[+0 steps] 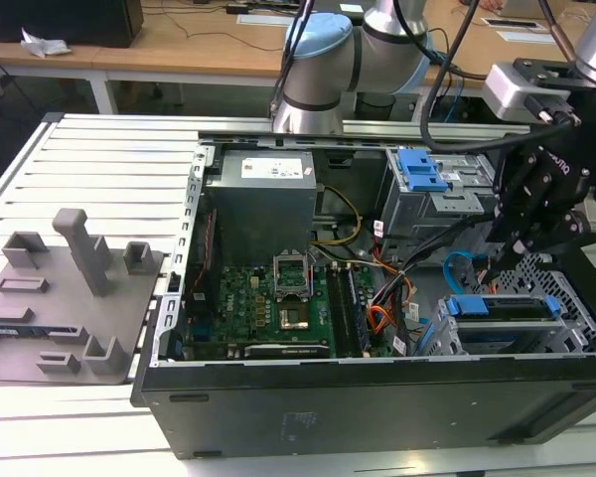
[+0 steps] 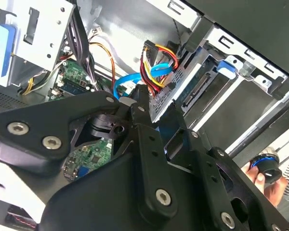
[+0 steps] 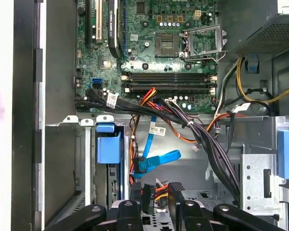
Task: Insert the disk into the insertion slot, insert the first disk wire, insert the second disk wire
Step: 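Insert the first disk wire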
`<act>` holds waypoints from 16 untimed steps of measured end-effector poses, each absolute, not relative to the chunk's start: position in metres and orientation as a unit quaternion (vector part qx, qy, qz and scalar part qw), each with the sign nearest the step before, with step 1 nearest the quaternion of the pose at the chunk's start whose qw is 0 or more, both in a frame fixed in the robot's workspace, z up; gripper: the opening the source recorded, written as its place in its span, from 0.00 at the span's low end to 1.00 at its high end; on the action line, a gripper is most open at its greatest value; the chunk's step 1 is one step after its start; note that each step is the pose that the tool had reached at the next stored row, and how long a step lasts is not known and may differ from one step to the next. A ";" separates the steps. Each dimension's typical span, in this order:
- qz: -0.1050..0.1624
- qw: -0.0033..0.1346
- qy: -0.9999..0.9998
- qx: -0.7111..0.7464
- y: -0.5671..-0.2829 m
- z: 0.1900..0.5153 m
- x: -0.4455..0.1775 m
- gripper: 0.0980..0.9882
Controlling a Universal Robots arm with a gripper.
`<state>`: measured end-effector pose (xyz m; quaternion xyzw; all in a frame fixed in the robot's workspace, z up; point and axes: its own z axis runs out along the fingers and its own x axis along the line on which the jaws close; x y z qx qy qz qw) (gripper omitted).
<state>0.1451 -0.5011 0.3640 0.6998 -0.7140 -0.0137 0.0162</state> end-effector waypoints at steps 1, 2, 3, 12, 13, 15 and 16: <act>-0.014 0.016 -0.716 0.697 -0.501 0.363 0.145 0.30; -0.013 0.017 -0.718 0.696 -0.501 0.363 0.145 0.30; -0.013 0.017 -0.720 0.694 -0.500 0.362 0.145 0.30; 0.004 0.034 -0.742 0.669 -0.500 0.357 0.148 0.30; 0.004 0.034 -0.748 0.663 -0.500 0.356 0.148 0.30; 0.004 0.034 -0.748 0.663 -0.500 0.355 0.148 0.30; 0.004 0.034 -0.748 0.663 -0.500 0.355 0.148 0.30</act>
